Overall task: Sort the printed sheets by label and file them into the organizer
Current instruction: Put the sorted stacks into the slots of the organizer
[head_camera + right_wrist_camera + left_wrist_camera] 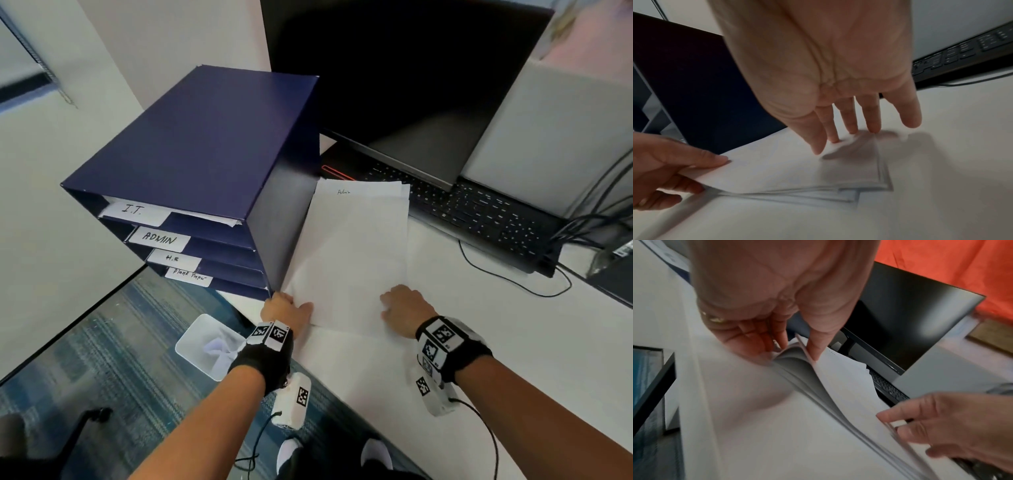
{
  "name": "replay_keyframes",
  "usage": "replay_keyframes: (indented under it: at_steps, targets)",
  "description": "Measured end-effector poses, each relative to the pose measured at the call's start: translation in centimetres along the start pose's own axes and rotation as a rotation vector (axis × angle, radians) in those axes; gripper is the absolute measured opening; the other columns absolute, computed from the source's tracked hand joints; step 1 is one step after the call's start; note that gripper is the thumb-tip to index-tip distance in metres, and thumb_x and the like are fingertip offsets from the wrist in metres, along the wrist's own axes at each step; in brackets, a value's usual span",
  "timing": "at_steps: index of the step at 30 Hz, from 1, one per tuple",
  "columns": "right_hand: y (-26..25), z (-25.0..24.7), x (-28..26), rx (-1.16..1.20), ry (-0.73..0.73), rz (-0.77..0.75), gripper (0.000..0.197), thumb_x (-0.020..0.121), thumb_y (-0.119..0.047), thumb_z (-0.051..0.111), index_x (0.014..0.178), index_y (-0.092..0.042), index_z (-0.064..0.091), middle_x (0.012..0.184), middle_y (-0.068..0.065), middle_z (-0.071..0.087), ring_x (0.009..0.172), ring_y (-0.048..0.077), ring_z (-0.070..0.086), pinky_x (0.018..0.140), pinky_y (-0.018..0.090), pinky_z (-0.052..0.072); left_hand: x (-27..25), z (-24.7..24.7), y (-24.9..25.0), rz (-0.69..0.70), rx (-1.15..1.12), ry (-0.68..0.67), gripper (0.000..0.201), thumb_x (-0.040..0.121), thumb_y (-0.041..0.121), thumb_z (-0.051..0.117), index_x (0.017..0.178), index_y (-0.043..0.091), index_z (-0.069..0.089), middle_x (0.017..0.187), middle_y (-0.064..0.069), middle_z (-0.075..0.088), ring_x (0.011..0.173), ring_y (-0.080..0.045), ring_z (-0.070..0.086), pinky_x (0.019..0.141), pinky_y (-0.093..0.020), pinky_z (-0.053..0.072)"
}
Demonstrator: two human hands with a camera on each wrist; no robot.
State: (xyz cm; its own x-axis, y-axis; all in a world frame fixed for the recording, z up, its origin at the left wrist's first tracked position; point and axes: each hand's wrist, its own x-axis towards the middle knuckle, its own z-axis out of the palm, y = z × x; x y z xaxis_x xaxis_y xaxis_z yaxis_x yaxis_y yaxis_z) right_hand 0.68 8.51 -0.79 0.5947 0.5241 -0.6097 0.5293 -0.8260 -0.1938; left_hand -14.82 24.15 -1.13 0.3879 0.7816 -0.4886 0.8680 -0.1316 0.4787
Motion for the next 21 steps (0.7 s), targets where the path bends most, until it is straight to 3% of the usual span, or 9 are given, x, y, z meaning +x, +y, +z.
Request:
replay_keyframes:
  at_steps: [3,6,10,14,16,18,21]
  targets:
    - [0.3,-1.2,1.3,0.052,0.03,0.022,0.034,0.092,-0.019,0.046,0.123,-0.017,0.06,0.134,0.002,0.051,0.123,0.026,0.047,0.105,0.042,0.039,-0.8,1.1,0.7,0.074,0.31,0.058,0.071,0.08,0.034,0.066,0.136,0.009,0.029,0.132,-0.012,0.043,0.123,-0.03,0.043,0.098,-0.041,0.041]
    - [0.4,-2.8,2.8,0.051,0.035,0.035,0.04,0.093,-0.02,0.047,0.133,-0.021,0.051,0.14,0.002,0.046,0.129,0.025,0.043,0.11,0.045,0.033,-1.1,2.2,2.0,0.24,0.55,0.143,0.087,0.081,0.037,0.063,0.146,0.015,0.01,0.143,-0.01,0.029,0.13,-0.027,0.033,0.102,-0.041,0.037]
    - [0.2,-4.8,6.0,0.019,0.063,0.084,0.019,0.085,-0.015,0.047,0.097,-0.015,0.062,0.117,0.006,0.062,0.11,0.03,0.056,0.102,0.047,0.04,1.4,2.6,4.9,0.385,0.638,0.05,0.08,0.079,0.045,0.064,0.142,0.018,0.023,0.148,-0.012,0.023,0.136,-0.03,0.024,0.107,-0.046,0.03]
    - [0.5,-6.9,9.9,-0.007,0.108,0.089,0.007,0.081,-0.016,0.051,0.085,-0.016,0.057,0.109,0.008,0.065,0.102,0.032,0.059,0.095,0.043,0.047,4.8,1.7,8.5,0.312,0.597,0.019,0.079,0.072,0.053,0.067,0.134,0.019,0.031,0.143,-0.012,0.029,0.133,-0.031,0.027,0.102,-0.048,0.034]
    - [0.4,-8.5,10.9,-0.009,0.149,0.083,0.013,0.082,-0.015,0.049,0.092,-0.012,0.056,0.112,0.011,0.062,0.103,0.033,0.058,0.094,0.043,0.048,6.0,1.5,9.4,0.247,0.611,-0.042,0.079,0.07,0.049,0.07,0.133,0.018,0.032,0.138,-0.013,0.034,0.128,-0.032,0.034,0.097,-0.049,0.039]
    - [0.2,-10.1,11.6,0.019,0.22,0.099,0.03,0.085,-0.016,0.048,0.114,-0.011,0.054,0.123,0.011,0.055,0.114,0.033,0.051,0.097,0.044,0.045,6.7,1.7,9.6,0.231,0.669,-0.105,0.079,0.068,0.046,0.073,0.13,0.015,0.035,0.131,-0.013,0.04,0.121,-0.032,0.041,0.093,-0.046,0.043]
    - [-0.3,-12.0,13.1,0.086,0.364,0.136,0.042,0.09,-0.019,0.052,0.13,-0.011,0.042,0.132,0.011,0.042,0.123,0.031,0.04,0.097,0.046,0.04,7.2,2.1,9.3,0.243,0.728,-0.136,0.088,0.064,0.05,0.077,0.131,0.013,0.033,0.129,-0.015,0.04,0.12,-0.034,0.041,0.095,-0.046,0.046]
